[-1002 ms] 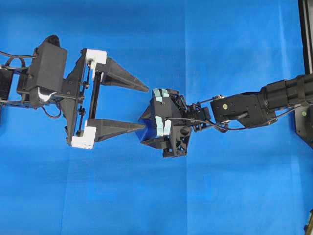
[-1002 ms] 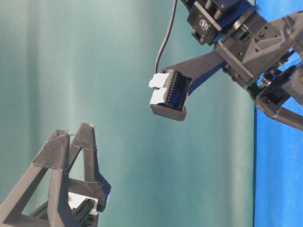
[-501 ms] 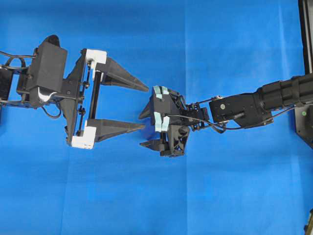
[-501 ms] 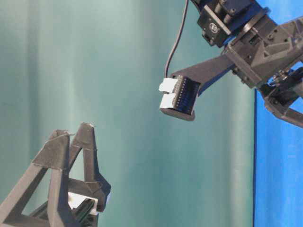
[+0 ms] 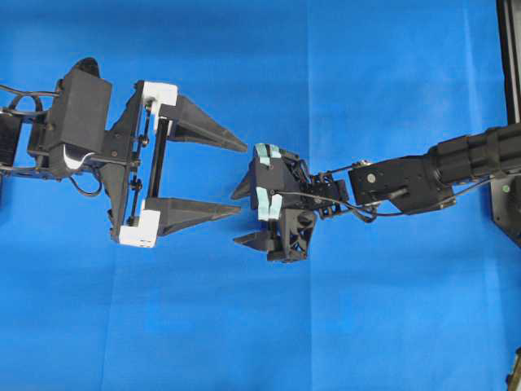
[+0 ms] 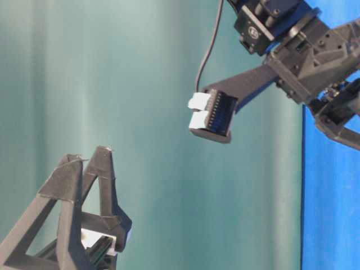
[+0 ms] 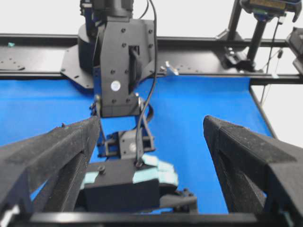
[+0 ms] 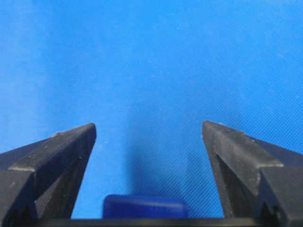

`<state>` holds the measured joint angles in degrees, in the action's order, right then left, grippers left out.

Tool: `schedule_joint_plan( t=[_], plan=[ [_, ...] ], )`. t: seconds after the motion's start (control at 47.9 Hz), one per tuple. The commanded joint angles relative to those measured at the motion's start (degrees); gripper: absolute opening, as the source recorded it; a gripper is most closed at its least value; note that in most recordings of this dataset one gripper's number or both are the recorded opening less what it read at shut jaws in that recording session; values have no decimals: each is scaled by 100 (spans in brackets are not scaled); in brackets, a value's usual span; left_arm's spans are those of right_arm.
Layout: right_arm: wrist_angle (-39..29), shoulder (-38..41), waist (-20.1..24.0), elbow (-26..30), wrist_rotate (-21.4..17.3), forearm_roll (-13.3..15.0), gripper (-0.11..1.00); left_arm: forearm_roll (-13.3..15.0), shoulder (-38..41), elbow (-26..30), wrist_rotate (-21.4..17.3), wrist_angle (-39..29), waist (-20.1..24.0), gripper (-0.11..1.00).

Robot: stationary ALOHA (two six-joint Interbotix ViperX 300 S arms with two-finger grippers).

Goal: Handover the blue block to the right arm after grasping it with the left arm, then place it in the designated position.
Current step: 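Open the right gripper to release the cube and raise it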

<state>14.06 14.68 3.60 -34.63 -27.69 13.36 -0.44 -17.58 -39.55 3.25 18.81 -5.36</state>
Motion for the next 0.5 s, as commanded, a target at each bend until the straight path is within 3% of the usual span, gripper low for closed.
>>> schedule_joint_plan(
  t=[0.0,0.48],
  plan=[
    [-149,-466,44,9,0,-18,80,0,-105,141,9,26,0,93],
    [-1978,-2813,185,-281,18,9,80,0,-105,158,18,26,0,93]
  ],
)
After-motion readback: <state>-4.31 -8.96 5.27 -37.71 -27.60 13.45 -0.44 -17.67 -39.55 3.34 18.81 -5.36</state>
